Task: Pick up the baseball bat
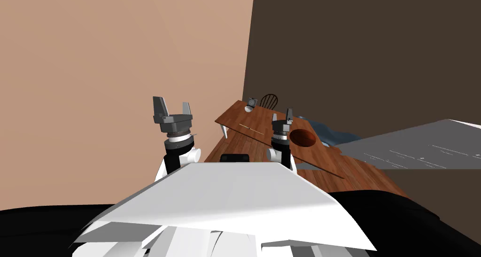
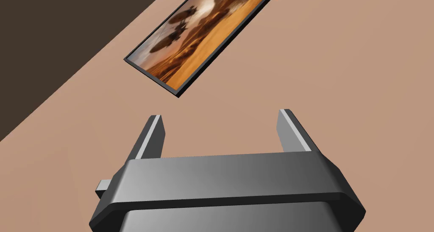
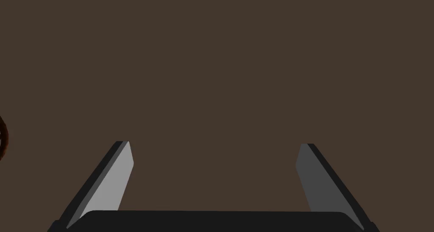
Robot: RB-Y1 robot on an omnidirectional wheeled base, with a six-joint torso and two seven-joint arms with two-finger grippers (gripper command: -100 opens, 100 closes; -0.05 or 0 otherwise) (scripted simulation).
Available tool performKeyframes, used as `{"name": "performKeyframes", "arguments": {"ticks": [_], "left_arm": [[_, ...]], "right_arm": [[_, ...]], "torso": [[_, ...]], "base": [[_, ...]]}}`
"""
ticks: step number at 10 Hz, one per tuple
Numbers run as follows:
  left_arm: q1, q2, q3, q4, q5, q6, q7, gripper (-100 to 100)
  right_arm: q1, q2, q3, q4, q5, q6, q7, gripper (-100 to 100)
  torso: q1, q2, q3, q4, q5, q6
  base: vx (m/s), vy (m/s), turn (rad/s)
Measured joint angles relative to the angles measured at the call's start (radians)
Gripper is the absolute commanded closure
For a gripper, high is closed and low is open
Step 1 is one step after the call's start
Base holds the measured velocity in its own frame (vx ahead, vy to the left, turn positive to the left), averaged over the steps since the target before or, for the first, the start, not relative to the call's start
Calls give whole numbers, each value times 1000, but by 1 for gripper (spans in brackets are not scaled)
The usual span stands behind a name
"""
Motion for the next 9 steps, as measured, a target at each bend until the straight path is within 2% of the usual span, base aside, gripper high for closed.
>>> {"name": "performKeyframes", "arguments": {"ticks": [4, 7, 9], "left_arm": [[0, 0, 0, 0, 0, 0, 0, 0], [0, 0, 0, 0, 0, 0, 0, 0], [0, 0, 0, 0, 0, 0, 0, 0]], "right_arm": [[17, -102, -8, 55, 18, 11, 31, -100], [32, -191, -12, 105, 40, 37, 67, -100], [51, -238, -16, 122, 48, 43, 81, -100]], "torso": [[1, -2, -1, -1, 0, 0], [1, -3, -2, -1, 0, 0], [1, -2, -1, 0, 0, 0]], "base": [[31, 19, 182], [40, 18, 171], [29, 14, 240]]}}
